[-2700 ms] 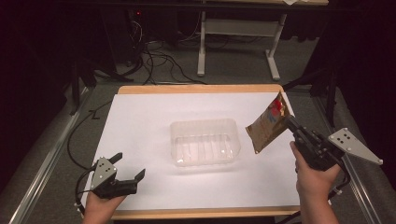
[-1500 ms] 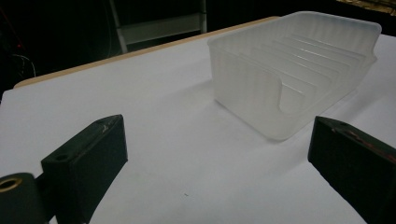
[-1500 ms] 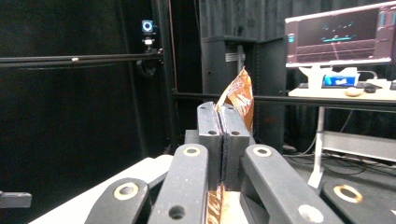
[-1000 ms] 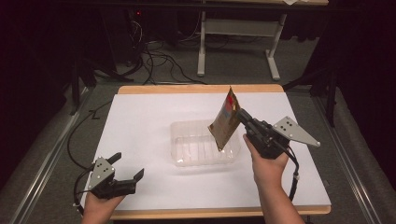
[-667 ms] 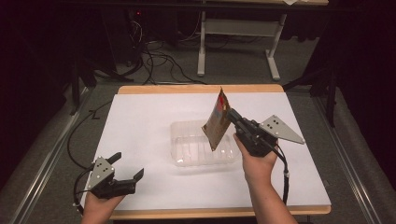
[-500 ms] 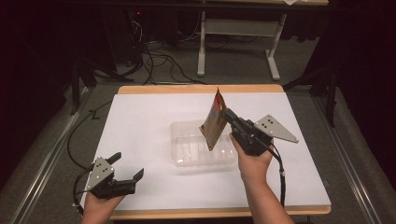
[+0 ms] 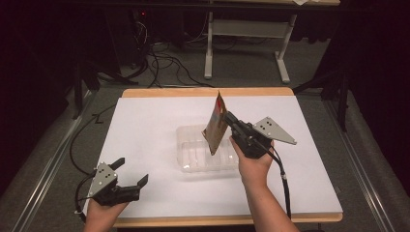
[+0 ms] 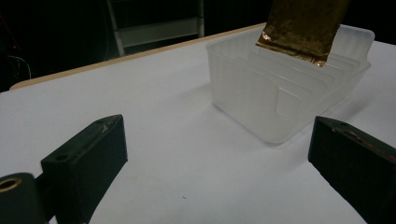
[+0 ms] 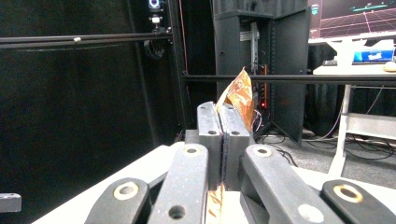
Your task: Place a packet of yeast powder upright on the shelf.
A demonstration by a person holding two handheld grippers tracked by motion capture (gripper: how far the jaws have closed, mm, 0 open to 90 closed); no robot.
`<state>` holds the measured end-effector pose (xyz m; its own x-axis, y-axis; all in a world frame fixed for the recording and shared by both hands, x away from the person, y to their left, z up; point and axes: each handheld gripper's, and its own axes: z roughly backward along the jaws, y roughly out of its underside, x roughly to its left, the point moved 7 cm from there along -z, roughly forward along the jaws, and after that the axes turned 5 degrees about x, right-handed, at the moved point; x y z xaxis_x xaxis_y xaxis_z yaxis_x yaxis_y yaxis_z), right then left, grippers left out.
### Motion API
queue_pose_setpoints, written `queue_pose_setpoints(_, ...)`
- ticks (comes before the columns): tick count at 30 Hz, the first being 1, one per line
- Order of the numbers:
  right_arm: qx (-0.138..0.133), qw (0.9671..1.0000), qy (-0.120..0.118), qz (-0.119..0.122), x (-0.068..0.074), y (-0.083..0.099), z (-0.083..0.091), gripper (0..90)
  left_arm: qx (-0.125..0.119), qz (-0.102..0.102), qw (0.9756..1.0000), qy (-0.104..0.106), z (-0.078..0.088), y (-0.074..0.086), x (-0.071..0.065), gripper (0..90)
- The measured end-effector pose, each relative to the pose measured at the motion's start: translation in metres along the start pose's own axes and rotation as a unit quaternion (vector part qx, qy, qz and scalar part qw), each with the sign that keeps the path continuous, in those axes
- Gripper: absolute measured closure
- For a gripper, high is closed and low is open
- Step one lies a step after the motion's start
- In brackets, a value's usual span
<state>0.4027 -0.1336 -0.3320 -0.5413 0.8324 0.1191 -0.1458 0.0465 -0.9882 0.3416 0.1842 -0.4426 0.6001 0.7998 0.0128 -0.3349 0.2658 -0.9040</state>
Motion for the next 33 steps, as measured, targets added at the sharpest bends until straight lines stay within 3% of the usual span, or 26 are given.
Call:
queue_pose_setpoints(19,0.014,0.9997,0.020,0.006,-0.003,0.006,-0.007,90.0,0.000,0.001,1.0000,0.002,0.001,0.000,0.000,5.3)
queue_pose_setpoints(33,0.019,0.9998,0.000,0.008,0.015,0.005,-0.019,89.9,-0.003,0.003,1.0000,0.002,0.003,0.000,0.001,5.3)
